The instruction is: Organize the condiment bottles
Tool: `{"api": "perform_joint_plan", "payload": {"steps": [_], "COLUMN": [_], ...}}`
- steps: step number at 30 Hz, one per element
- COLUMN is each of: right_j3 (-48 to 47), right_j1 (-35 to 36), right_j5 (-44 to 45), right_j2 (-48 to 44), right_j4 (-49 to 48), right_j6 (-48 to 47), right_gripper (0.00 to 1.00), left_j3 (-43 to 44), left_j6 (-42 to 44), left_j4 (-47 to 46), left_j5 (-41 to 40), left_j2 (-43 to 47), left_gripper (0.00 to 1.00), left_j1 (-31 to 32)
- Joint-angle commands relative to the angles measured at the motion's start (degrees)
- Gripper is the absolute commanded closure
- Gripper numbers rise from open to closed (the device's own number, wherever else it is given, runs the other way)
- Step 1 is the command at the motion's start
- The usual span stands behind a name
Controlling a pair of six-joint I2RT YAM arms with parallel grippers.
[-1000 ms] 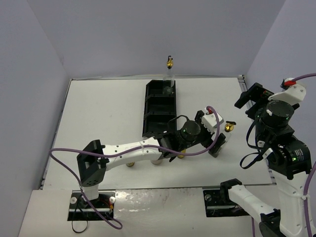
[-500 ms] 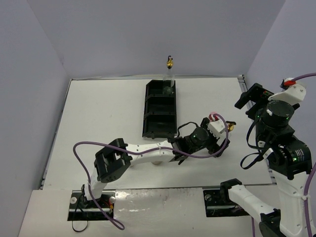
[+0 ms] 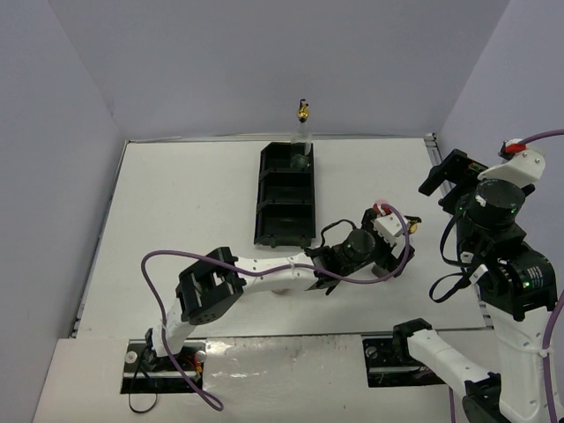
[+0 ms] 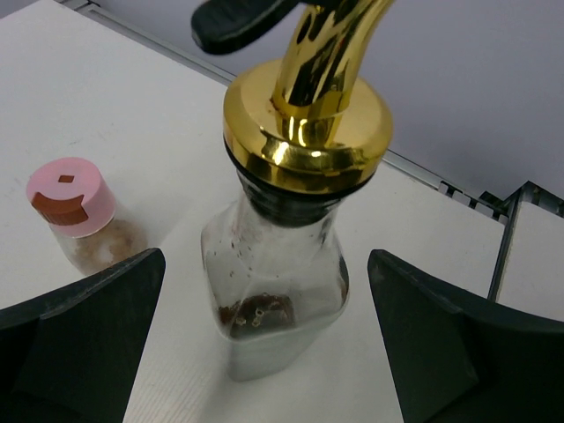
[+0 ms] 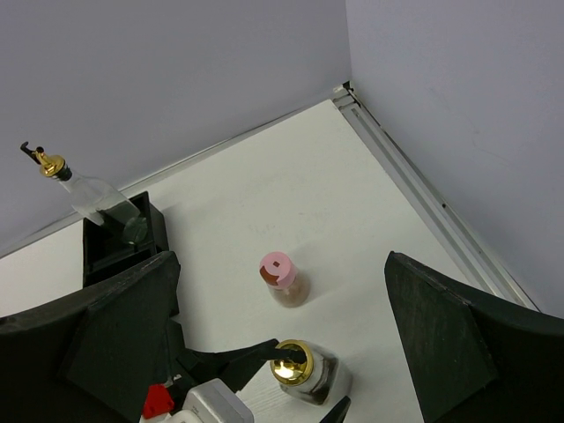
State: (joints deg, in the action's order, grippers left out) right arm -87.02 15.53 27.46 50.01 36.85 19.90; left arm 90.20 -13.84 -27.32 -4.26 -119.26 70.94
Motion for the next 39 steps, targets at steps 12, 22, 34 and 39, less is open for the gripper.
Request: {"api": "perform_joint_plan", "payload": {"steps": [12, 22, 34, 39], "right_j3": [-0.2, 0.5, 0.7, 1.4], "right_j1": [0.5, 0.5, 0.5, 0.5], "right_j5": [0.1, 0.1, 0.2, 0.0], "right_j2": [-0.6, -0.9, -1.4, -1.5], "right_j4": [-1.5, -1.5, -1.5, -1.5], "right_j6": [-2.0, -2.6, -3.3, -3.3], "right_gripper": [0.0, 0.0, 0.0, 0.0], "left_j3": [10.2, 11.4, 12.7, 12.0], "left_j6": [0.3, 0.6, 1.0, 1.7], "left_j4": [-8.3, -9.5, -8.5, -8.3], "left_j5": [-2.0, -3.8, -5.1, -5.8], "left_j2": [-4.7, -6.8, -8.9, -8.2], "left_gripper": [0.03, 0.03, 0.29, 1.0], "left_j1": [1.1, 1.3, 1.4, 1.4]}}
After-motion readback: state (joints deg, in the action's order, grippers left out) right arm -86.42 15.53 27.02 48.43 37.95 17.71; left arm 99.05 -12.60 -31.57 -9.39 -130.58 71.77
